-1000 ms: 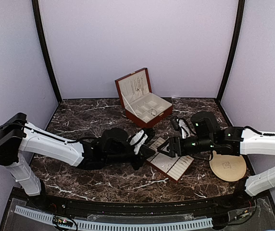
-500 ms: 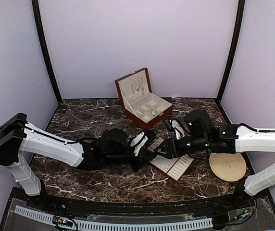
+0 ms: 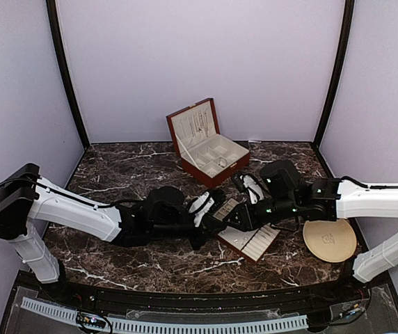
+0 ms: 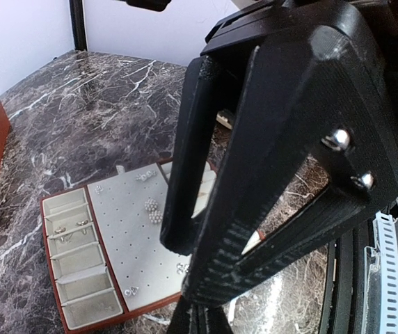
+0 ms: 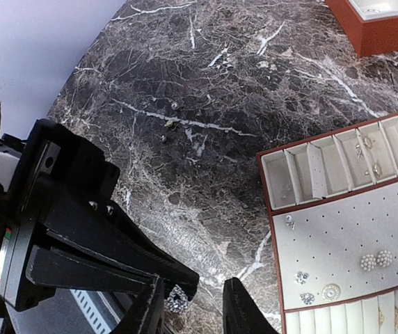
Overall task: Organize the mixed jewelry
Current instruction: Pass from the left arm to the right
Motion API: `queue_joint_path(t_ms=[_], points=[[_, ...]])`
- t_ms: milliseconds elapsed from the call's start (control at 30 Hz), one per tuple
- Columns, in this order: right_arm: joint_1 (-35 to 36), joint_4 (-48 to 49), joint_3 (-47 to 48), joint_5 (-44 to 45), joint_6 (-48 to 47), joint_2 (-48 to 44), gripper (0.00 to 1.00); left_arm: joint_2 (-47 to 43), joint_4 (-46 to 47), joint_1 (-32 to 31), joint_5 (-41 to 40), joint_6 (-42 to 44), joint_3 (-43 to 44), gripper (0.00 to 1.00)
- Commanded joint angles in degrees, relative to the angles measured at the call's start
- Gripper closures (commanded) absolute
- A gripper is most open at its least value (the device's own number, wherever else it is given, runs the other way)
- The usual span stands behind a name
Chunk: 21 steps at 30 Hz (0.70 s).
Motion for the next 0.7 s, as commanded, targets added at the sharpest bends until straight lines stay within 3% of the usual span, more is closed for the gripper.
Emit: queue_joint_path(t_ms=[0,667], points=[[0.5,0.4,1.2,0.6,-0.4,0.4,0.71,-0.3,2.0,-0.3,1.1,0.5,-0.6,1.00],[0.6,1.9,0.4,-0.8,0.0,-0.3,0.89,-0.2,2.5,-0.4,1.6,0.4,-0.6,1.00]])
